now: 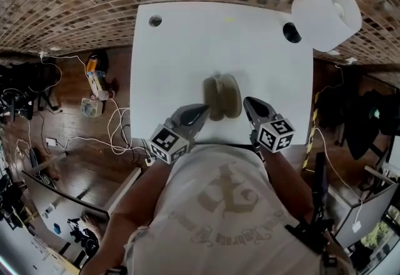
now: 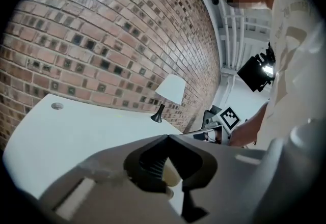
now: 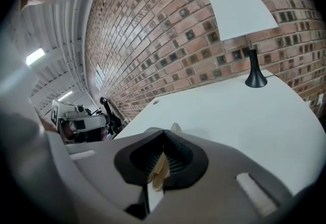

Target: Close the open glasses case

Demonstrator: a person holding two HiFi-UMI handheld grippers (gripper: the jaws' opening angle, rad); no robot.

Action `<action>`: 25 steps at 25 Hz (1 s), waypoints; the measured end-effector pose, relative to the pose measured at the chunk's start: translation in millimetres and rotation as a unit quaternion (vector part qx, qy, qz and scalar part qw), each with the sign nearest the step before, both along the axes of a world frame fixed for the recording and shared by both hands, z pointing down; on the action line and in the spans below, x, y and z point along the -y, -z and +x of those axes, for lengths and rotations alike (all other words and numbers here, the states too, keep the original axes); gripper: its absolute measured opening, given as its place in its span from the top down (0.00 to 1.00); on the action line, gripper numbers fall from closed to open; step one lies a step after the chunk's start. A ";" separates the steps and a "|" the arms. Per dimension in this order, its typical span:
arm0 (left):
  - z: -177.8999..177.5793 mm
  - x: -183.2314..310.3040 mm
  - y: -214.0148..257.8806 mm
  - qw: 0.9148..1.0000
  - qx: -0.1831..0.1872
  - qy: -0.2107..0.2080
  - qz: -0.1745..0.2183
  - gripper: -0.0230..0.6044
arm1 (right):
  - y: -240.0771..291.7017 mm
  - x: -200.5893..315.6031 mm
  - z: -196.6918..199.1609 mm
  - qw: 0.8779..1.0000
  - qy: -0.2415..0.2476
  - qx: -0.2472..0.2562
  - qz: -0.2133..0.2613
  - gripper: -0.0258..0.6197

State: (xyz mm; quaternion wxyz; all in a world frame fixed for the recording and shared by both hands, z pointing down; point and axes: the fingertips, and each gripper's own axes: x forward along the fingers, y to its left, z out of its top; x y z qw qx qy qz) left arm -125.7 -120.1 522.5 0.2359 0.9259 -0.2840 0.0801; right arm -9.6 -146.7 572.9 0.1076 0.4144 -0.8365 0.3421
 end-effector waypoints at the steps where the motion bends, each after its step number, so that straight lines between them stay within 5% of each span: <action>1: -1.3 2.6 -0.5 1.000 -0.002 -0.005 0.000 0.95 | -0.9 1.5 -0.5 1.000 -0.004 -0.004 -0.002 0.95; 13: -21.1 23.2 -4.7 0.999 -0.021 -0.026 -0.010 0.95 | -9.5 8.9 -1.1 0.998 -0.049 -0.046 -0.017 0.93; 18: -24.7 21.5 -3.2 0.999 -0.021 -0.027 -0.009 0.95 | -28.0 7.9 -1.0 0.996 -0.046 -0.058 -0.044 0.76; 25: -29.9 9.6 -2.3 1.000 -0.014 -0.020 -0.005 0.95 | -68.7 6.3 4.2 0.989 -0.068 -0.036 -0.128 0.67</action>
